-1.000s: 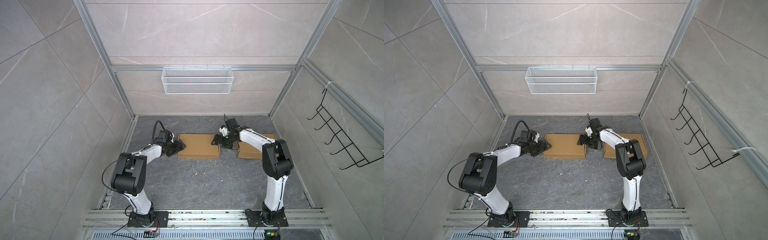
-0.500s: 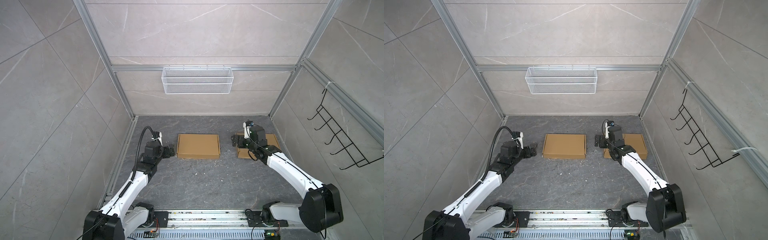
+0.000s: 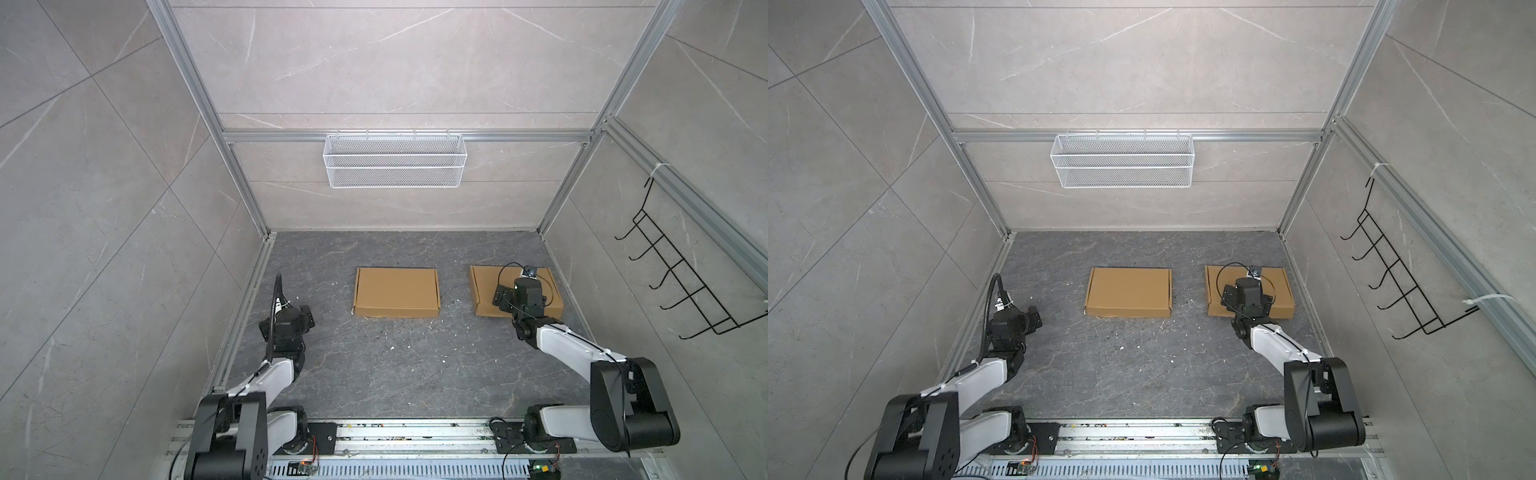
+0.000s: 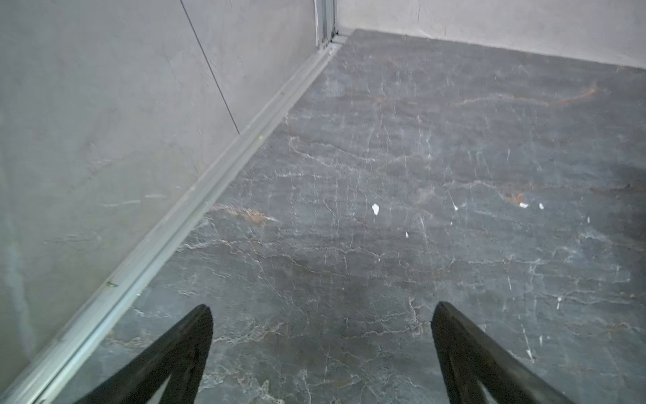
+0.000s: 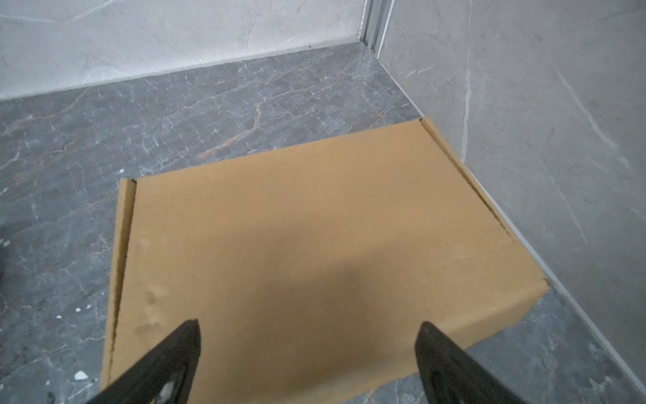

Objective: Fold the paper box

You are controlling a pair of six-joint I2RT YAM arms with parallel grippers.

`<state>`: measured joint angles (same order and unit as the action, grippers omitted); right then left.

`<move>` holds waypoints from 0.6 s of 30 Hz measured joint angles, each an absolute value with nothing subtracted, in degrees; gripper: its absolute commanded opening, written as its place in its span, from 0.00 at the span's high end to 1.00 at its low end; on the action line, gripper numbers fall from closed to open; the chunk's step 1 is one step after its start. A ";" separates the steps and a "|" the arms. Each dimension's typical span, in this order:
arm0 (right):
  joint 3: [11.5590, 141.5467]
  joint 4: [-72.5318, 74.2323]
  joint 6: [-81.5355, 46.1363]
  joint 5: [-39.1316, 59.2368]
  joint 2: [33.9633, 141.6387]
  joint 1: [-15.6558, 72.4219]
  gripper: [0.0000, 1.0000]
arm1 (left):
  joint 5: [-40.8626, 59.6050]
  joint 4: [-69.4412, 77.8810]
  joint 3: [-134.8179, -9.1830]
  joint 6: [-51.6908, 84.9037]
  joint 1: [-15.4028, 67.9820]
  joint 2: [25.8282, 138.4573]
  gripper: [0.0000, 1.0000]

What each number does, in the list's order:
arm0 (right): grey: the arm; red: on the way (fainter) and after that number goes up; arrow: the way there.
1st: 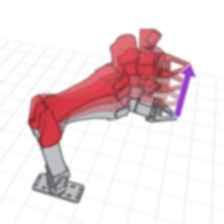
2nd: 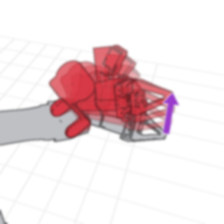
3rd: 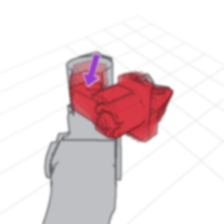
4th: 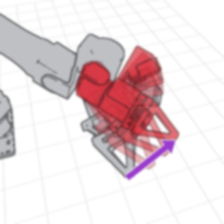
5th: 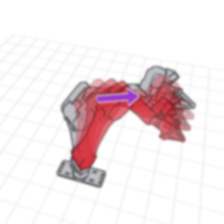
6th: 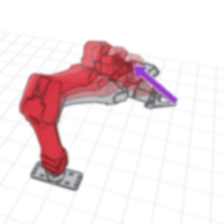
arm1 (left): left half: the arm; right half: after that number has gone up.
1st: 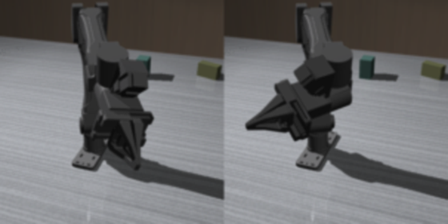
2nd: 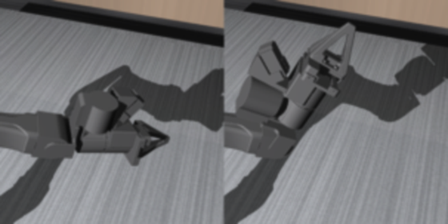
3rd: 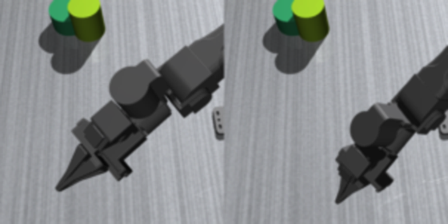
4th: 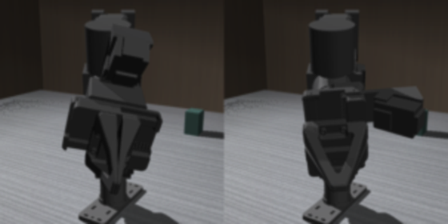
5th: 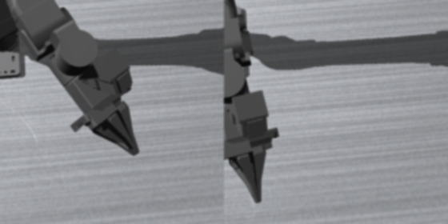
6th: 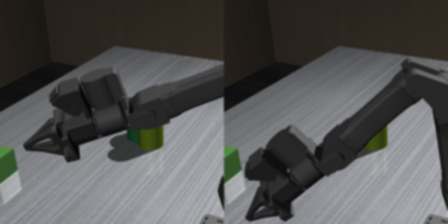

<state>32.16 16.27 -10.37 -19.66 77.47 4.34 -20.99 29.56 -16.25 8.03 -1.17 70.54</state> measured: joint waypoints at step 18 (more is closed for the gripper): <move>19.68 42.02 -5.72 -13.87 83.09 3.90 0.05 | -10.31 46.83 -17.50 3.86 -2.68 85.84 0.00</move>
<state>19.68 42.02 -5.72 -13.87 83.09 3.90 -10.31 46.83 -17.50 3.86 -2.68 85.84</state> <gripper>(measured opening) 0.943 0.998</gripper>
